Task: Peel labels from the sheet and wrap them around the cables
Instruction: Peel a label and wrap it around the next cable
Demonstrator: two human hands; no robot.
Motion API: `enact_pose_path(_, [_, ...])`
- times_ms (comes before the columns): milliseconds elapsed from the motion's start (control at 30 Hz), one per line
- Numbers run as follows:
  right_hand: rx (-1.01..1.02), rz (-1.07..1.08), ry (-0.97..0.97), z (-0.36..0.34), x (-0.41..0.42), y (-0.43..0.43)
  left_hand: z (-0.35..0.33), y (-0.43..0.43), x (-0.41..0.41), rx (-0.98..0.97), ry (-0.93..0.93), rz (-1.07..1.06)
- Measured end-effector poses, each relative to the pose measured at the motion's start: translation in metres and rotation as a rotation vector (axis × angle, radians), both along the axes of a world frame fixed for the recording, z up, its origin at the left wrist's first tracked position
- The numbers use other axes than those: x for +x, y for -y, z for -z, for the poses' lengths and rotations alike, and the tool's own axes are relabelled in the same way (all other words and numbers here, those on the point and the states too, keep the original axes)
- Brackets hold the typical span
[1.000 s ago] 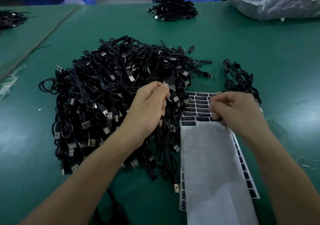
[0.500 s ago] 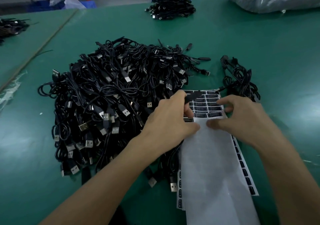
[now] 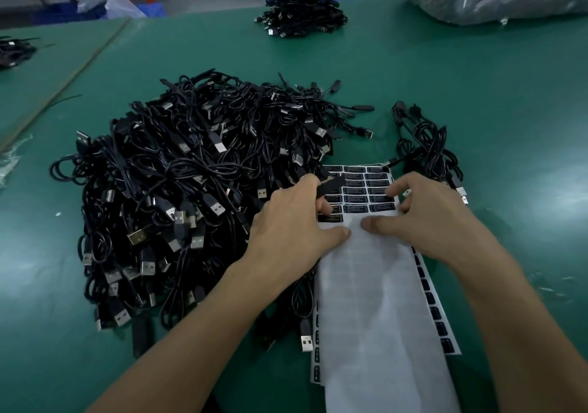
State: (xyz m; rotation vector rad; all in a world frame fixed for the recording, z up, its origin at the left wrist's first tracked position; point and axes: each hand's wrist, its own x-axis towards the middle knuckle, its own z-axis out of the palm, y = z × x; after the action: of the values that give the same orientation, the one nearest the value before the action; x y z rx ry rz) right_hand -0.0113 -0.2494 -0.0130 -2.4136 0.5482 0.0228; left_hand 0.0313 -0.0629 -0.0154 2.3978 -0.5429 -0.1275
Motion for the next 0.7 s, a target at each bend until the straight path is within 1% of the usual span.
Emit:
enact_pose_path(133, [0.013,0.056,0.003,0.002,0.000,0.001,0.001,-0.001,0.002,-0.033,-0.007,-0.010])
enact_pose_path(267, [0.128,0.089,0.018,0.000,-0.001,0.005,0.003,0.001,-0.001,-0.118,0.005,-0.057])
enact_pose_path(333, [0.145,0.082,0.047,0.001,-0.001,0.007,0.004,0.001,-0.002,-0.113,0.024,-0.067])
enact_pose_path(400, [0.170,0.049,0.121,0.002,-0.002,0.008,0.005,0.002,-0.002,-0.099,0.036,-0.073])
enact_pose_path(467, [0.238,0.004,0.161,0.002,-0.002,0.007,0.006,0.002,-0.001,-0.110,0.028,-0.078])
enact_pose_path(600, [0.505,-0.066,0.157,-0.005,-0.002,-0.001,0.007,0.002,0.000,-0.145,-0.006,-0.084])
enact_pose_path(633, [0.539,-0.070,0.152,-0.006,-0.001,-0.003,0.007,0.002,0.001,-0.160,-0.013,-0.085])
enact_pose_path(700, [0.546,-0.065,0.141,-0.004,0.001,-0.008,0.008,0.001,0.001,-0.192,-0.024,-0.082])
